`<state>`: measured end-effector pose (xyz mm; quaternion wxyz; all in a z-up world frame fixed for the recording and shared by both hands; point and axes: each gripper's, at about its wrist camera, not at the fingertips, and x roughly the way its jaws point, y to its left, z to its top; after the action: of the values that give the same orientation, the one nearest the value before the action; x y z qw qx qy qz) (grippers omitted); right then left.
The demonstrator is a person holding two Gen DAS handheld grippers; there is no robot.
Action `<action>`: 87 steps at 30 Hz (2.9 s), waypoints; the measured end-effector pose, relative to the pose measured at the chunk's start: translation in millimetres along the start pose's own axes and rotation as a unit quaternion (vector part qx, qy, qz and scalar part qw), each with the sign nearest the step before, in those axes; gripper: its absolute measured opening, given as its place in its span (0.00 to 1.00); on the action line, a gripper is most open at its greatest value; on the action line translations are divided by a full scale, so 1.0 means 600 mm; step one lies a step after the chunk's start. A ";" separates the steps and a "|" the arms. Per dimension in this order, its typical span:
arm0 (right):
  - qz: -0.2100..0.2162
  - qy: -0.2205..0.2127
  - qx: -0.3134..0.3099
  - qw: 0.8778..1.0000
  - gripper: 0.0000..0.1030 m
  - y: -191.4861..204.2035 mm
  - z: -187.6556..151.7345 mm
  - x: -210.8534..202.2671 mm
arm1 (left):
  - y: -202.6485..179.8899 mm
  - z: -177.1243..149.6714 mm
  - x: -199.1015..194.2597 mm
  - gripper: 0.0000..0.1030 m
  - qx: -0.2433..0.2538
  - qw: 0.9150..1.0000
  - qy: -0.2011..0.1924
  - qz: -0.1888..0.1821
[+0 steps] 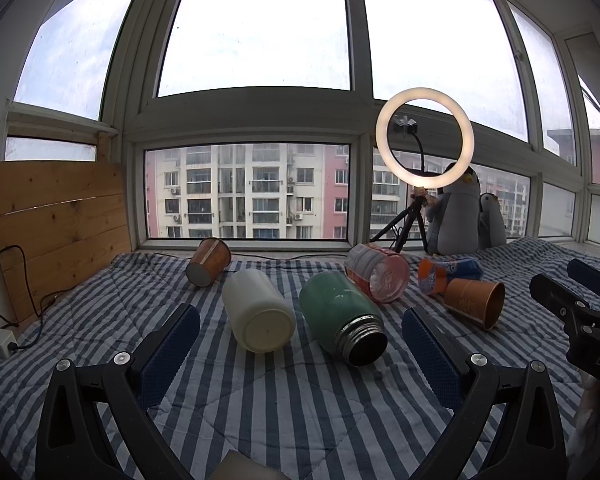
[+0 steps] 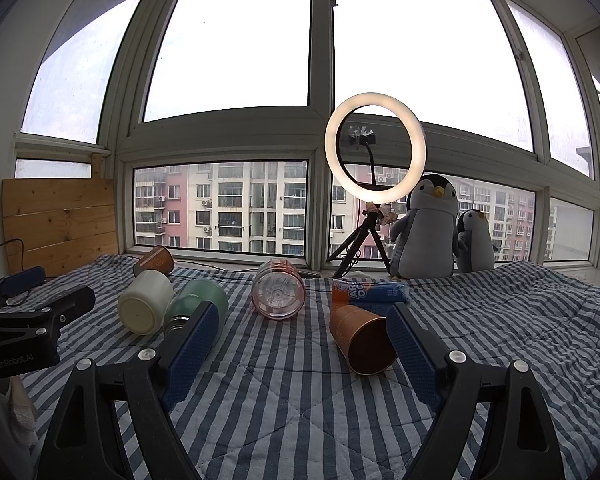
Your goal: Flip cup upside down
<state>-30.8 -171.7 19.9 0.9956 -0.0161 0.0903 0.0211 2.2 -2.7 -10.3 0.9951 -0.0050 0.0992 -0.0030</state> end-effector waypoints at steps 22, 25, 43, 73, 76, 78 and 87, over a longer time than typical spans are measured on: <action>0.003 0.005 0.007 1.000 0.81 -0.002 -0.003 0.000 | 0.013 0.001 0.009 0.99 -0.023 1.000 0.017 -0.004; 0.008 0.012 0.013 1.000 0.81 -0.006 -0.002 0.007 | 0.025 0.004 0.016 0.99 -0.039 0.999 0.029 -0.007; 0.063 0.098 0.081 0.990 0.81 -0.055 -0.003 0.044 | 0.098 0.007 0.098 0.99 -0.093 0.986 0.140 0.014; 0.091 0.161 0.086 0.979 0.55 -0.072 0.002 0.088 | 0.158 0.046 0.394 0.98 -0.168 0.921 0.350 -0.010; 0.095 0.165 0.082 0.978 0.55 -0.066 0.001 0.090 | 0.154 0.028 0.410 0.92 -0.177 0.913 0.368 -0.008; 0.096 0.166 0.078 0.978 0.55 -0.063 0.001 0.090 | 0.150 0.019 0.415 0.85 -0.177 0.909 0.377 -0.009; 0.093 0.160 0.082 0.979 0.55 -0.067 0.002 0.086 | 0.151 0.016 0.399 0.78 -0.196 0.902 0.385 -0.023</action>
<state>22.1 -209.9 12.7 0.9599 0.0713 0.2506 0.1032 239.1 86.3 -49.2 0.8580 -0.2010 0.4726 -0.0077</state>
